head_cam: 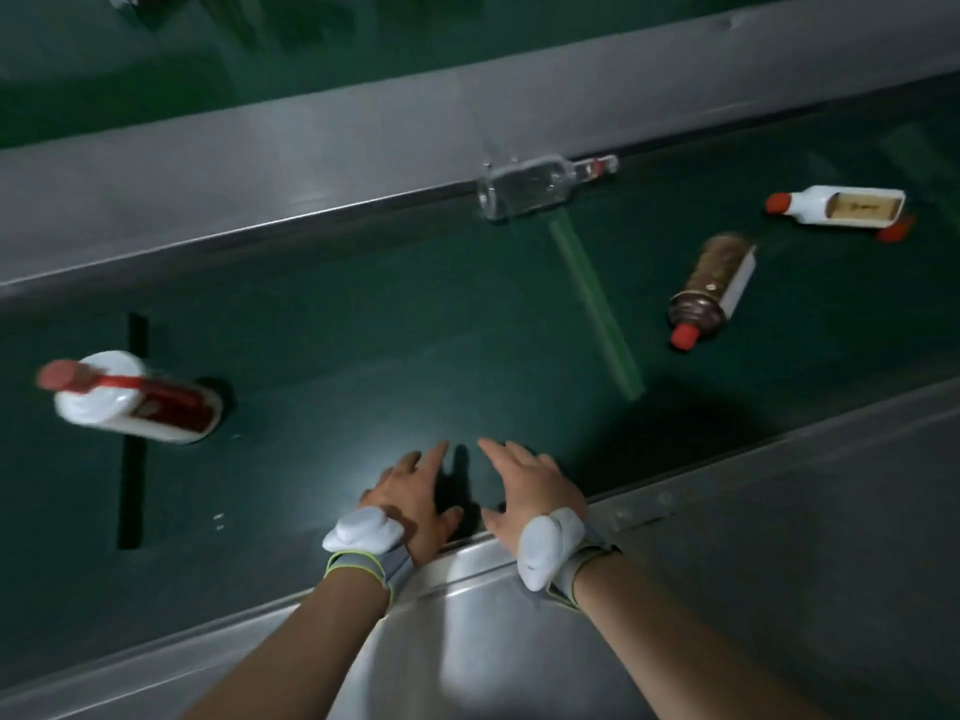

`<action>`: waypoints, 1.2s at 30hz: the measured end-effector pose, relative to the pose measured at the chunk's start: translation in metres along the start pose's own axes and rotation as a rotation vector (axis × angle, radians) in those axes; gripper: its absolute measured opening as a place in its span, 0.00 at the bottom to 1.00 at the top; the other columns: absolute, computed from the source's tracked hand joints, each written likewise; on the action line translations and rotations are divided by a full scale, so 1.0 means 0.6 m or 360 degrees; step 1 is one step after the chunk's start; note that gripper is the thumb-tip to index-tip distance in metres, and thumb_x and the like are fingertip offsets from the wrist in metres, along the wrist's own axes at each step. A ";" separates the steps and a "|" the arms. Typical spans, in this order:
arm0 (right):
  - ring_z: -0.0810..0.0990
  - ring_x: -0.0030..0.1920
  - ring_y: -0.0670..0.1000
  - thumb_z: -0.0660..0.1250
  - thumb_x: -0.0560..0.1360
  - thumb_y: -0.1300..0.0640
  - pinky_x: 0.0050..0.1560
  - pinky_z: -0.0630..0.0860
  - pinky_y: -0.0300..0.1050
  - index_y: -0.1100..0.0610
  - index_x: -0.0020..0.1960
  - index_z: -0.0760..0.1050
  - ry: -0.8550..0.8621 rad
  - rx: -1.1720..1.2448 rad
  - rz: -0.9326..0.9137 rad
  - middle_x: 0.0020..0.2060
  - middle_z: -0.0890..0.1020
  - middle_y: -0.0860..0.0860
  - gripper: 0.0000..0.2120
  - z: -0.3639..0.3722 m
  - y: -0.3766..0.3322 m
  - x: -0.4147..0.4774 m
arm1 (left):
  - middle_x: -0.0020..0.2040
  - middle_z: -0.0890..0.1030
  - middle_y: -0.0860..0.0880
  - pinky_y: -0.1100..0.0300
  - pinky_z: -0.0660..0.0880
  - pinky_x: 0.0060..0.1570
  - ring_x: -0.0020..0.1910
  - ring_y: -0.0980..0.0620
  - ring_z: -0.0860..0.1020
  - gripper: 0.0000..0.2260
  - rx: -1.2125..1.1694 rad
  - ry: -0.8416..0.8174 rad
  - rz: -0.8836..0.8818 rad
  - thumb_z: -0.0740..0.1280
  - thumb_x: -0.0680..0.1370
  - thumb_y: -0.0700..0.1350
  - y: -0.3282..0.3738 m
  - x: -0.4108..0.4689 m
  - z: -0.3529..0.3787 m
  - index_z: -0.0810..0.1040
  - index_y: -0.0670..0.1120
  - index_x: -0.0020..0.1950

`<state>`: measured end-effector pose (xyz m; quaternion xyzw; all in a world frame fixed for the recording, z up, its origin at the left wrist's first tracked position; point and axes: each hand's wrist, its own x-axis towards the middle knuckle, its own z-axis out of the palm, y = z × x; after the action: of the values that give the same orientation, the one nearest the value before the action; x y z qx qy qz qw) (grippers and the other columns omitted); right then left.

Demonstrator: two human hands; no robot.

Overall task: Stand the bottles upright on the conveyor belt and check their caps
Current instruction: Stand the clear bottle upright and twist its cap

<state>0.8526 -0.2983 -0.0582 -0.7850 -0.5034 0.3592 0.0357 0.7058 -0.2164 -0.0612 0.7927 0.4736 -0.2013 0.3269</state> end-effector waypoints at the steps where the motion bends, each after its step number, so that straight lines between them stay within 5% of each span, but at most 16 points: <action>1: 0.64 0.69 0.56 0.67 0.73 0.49 0.63 0.71 0.50 0.41 0.75 0.52 -0.0025 -0.0050 -0.0008 0.74 0.62 0.46 0.36 -0.009 0.009 0.001 | 0.77 0.61 0.49 0.47 0.68 0.67 0.72 0.44 0.66 0.38 -0.0025 -0.0018 -0.0043 0.67 0.74 0.58 0.004 0.006 0.003 0.50 0.57 0.78; 8: 0.61 0.70 0.57 0.65 0.74 0.49 0.64 0.69 0.52 0.40 0.75 0.49 -0.0217 -0.0076 0.0153 0.75 0.58 0.47 0.36 -0.097 0.198 0.025 | 0.75 0.64 0.49 0.53 0.67 0.68 0.71 0.45 0.66 0.37 -0.0091 -0.0075 -0.0066 0.69 0.73 0.58 0.158 0.085 0.064 0.56 0.57 0.78; 19: 0.61 0.71 0.58 0.64 0.74 0.48 0.67 0.65 0.54 0.41 0.76 0.47 -0.0435 -0.0172 0.0153 0.75 0.58 0.49 0.37 -0.087 0.175 0.037 | 0.74 0.66 0.51 0.54 0.69 0.66 0.70 0.46 0.68 0.36 -0.0060 -0.0169 -0.0096 0.67 0.72 0.59 0.155 0.086 0.063 0.56 0.59 0.77; 29: 0.64 0.70 0.57 0.63 0.74 0.45 0.66 0.66 0.52 0.41 0.76 0.48 -0.0300 -0.0190 0.0211 0.75 0.59 0.47 0.36 -0.100 0.188 0.039 | 0.73 0.66 0.52 0.51 0.71 0.64 0.68 0.46 0.69 0.32 -0.0069 -0.0105 0.0026 0.64 0.74 0.60 0.179 0.114 0.049 0.56 0.61 0.76; 36: 0.65 0.67 0.55 0.60 0.74 0.43 0.63 0.66 0.50 0.43 0.74 0.57 0.0004 -0.0286 -0.0007 0.73 0.63 0.46 0.30 -0.138 0.192 0.068 | 0.67 0.73 0.47 0.51 0.74 0.61 0.63 0.43 0.75 0.31 -0.0058 0.0127 0.0031 0.67 0.74 0.58 0.217 0.207 -0.009 0.60 0.58 0.74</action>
<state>0.9997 -0.2962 -0.0664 -0.7844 -0.5354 0.3115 -0.0335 0.8792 -0.1798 -0.0928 0.7986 0.4819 -0.1579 0.3241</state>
